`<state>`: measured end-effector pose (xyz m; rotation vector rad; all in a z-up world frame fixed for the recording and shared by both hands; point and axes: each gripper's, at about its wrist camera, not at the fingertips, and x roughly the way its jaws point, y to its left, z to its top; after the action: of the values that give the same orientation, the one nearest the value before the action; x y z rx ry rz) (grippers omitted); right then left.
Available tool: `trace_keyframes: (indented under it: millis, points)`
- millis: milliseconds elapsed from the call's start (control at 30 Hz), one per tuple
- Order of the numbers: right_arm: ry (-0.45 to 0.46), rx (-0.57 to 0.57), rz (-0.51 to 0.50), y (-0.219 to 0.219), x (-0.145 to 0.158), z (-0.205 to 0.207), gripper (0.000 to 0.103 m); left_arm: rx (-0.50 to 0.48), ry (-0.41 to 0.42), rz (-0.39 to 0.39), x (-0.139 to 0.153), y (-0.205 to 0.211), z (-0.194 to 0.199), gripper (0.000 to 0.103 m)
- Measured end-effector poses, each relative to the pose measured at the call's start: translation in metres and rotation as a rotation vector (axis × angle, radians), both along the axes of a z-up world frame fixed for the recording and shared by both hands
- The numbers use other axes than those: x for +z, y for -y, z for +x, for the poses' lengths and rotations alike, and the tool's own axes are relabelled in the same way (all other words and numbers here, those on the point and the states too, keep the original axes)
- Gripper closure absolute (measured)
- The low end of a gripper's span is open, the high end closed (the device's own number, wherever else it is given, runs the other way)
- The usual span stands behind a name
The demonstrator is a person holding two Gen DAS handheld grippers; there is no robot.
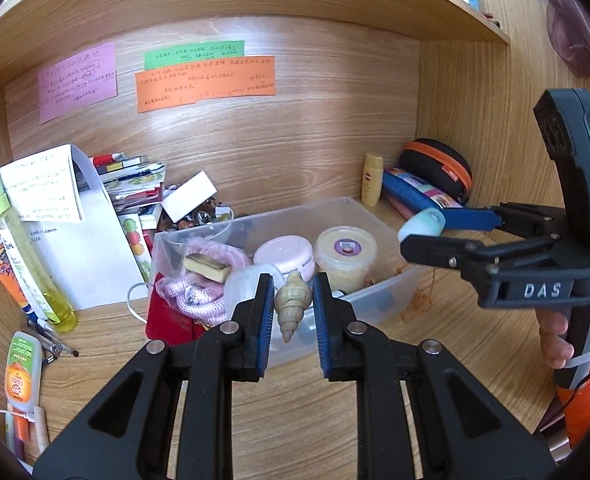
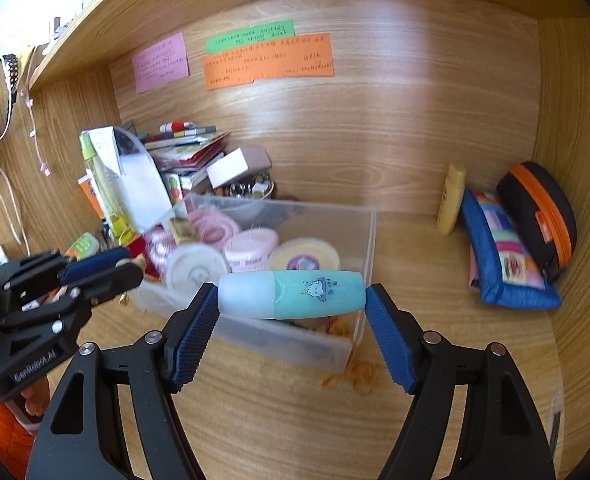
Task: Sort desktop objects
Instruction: 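Carry the bottle and seashell over the clear box with both grippers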
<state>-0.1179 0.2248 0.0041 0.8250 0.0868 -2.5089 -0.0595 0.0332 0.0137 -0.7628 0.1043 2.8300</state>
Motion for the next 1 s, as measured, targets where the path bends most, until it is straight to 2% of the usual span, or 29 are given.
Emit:
trace_keyframes:
  millis: [133,333,467,700,1000]
  points:
    - [0.009,0.008,0.020,0.013,-0.001,-0.014,0.032,0.015,0.005,0.016,0.000,0.011,-0.008,0.084]
    - [0.042,0.049,0.105,0.049,-0.018,-0.031,0.032,0.057,0.026,0.006,0.003,0.035,-0.027,0.084]
    - [0.062,0.069,0.126,0.066,-0.029,-0.036,0.032,0.087,0.030,0.011,0.007,0.047,-0.045,0.084]
    - [0.048,0.070,0.158,0.074,-0.037,-0.036,0.032,0.090,0.113,0.049,-0.007,0.044,-0.084,0.084]
    - [0.046,0.061,0.156,0.073,-0.040,-0.039,0.031,0.087,0.174,0.070,-0.026,0.032,-0.105,0.084]
